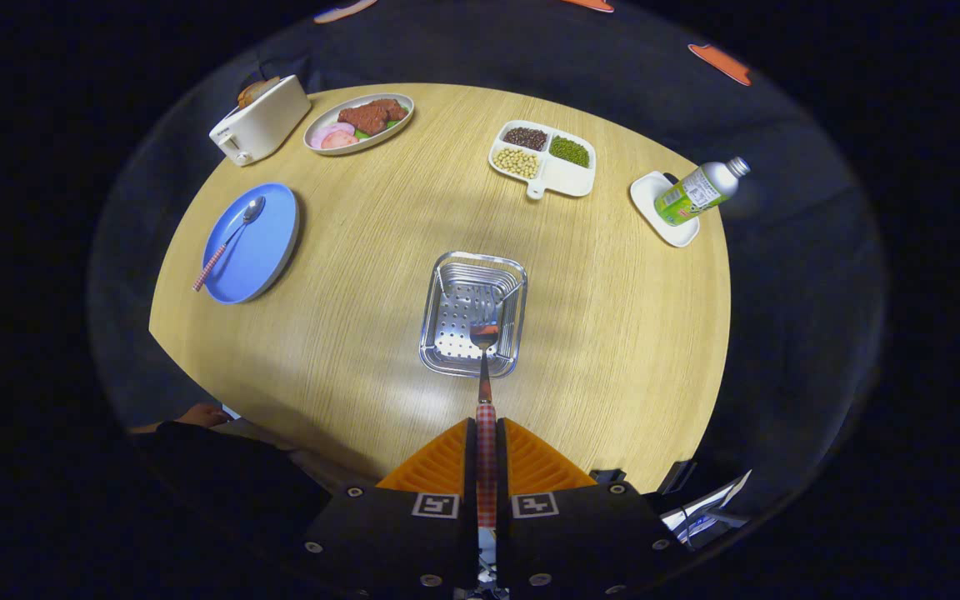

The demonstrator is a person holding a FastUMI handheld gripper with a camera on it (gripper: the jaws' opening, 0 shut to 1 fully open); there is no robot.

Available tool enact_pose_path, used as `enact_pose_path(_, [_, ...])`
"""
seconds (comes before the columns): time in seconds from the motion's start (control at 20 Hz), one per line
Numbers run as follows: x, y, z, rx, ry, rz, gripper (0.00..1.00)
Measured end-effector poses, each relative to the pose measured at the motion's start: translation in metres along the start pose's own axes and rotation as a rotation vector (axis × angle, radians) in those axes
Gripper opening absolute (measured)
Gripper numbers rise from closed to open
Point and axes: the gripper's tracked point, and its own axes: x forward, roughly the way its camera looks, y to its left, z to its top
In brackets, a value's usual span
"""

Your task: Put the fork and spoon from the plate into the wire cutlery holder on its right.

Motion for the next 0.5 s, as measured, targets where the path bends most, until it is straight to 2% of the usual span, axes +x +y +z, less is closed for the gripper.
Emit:
enact_pose_path(0.25, [0.017,-0.001,0.006,-0.025,0.123,0.046,0.09])
enact_pose_path(0.5, [0.033,-0.002,0.024,0.003,0.161,0.058,0.09])
